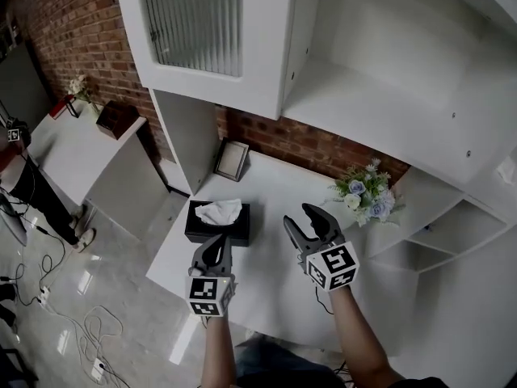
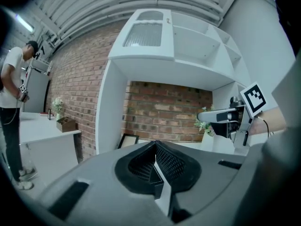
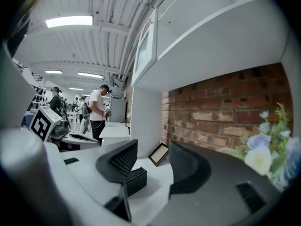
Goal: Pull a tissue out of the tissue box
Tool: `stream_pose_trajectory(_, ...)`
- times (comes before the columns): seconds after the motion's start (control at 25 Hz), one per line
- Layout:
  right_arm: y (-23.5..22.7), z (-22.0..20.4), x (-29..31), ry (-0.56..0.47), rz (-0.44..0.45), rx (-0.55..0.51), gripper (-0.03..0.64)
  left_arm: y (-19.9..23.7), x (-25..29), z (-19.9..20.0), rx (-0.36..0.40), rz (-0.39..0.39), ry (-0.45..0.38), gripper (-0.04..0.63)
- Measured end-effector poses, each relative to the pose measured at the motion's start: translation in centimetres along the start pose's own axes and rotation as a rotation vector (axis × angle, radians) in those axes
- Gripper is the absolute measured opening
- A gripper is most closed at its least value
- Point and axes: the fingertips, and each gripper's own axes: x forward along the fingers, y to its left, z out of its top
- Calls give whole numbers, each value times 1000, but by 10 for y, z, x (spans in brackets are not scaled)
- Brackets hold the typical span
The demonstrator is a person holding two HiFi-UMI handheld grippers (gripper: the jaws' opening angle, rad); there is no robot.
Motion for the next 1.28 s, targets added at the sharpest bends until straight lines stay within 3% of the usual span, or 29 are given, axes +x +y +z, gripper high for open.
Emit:
stream_pose_trajectory(0.36, 52, 8, 104, 135, 291, -253, 196, 32, 0, -11, -35, 50, 10, 9)
stream_pose_trajectory(0.76, 105, -67, 186, 443, 614, -520, 196, 60, -6, -37, -73, 101, 40, 9)
stream_pose_trajectory(1.04, 119, -126, 197, 644, 763, -739, 196, 69, -5, -54, -110, 121, 48, 9)
stream_pose_trajectory(1.28, 128, -145, 196, 726, 820, -799, 196, 67, -3, -58, -123, 117, 46, 9)
